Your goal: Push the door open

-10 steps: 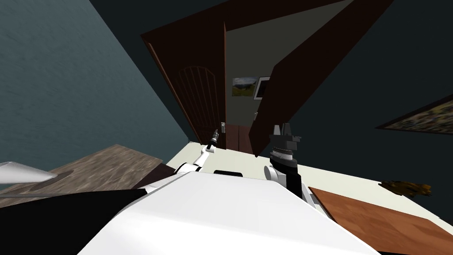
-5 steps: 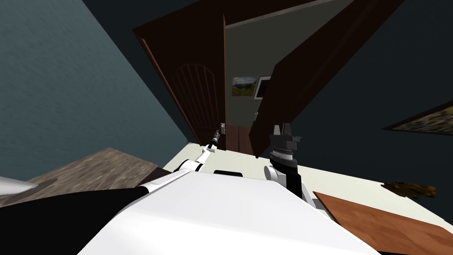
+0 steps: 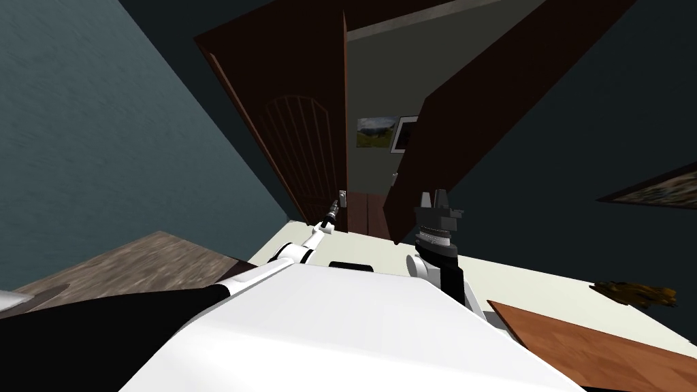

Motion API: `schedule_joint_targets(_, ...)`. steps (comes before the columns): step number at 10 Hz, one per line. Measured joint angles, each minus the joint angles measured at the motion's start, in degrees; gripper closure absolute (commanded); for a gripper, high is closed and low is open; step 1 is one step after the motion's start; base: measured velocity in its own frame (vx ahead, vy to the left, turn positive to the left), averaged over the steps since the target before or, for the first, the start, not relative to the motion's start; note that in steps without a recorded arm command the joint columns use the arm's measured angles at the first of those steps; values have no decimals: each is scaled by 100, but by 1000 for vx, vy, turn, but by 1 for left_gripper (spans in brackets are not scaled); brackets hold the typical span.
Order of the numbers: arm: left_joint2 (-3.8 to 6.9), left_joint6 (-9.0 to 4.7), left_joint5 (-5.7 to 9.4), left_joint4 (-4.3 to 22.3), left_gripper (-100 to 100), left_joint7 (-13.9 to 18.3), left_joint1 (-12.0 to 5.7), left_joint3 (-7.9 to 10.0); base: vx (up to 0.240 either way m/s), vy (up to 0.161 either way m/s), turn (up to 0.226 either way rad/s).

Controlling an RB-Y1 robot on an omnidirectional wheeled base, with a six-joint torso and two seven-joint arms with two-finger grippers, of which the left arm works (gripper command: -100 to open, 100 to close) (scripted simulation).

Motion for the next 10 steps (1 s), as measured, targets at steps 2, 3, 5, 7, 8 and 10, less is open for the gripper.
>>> schedule_joint_targets(2,27,-8,5,8,-100,-1,6,13,180,-17,-19)
schedule_joint_targets(3,33,-6,8,7,-100,-9,8,23,200,-13,-28)
schedule_joint_targets(5,54,1,14,-13,-100,-13,28,39,195,-38,-27)
schedule_joint_targets(7,54,-26,23,40,-100,-25,11,66,204,-28,-19)
schedule_joint_targets(8,52,-34,27,51,-100,-28,11,75,198,-4,-27)
schedule_joint_targets(10,46,-36,30,49,100,-31,14,84,38,-2,2)
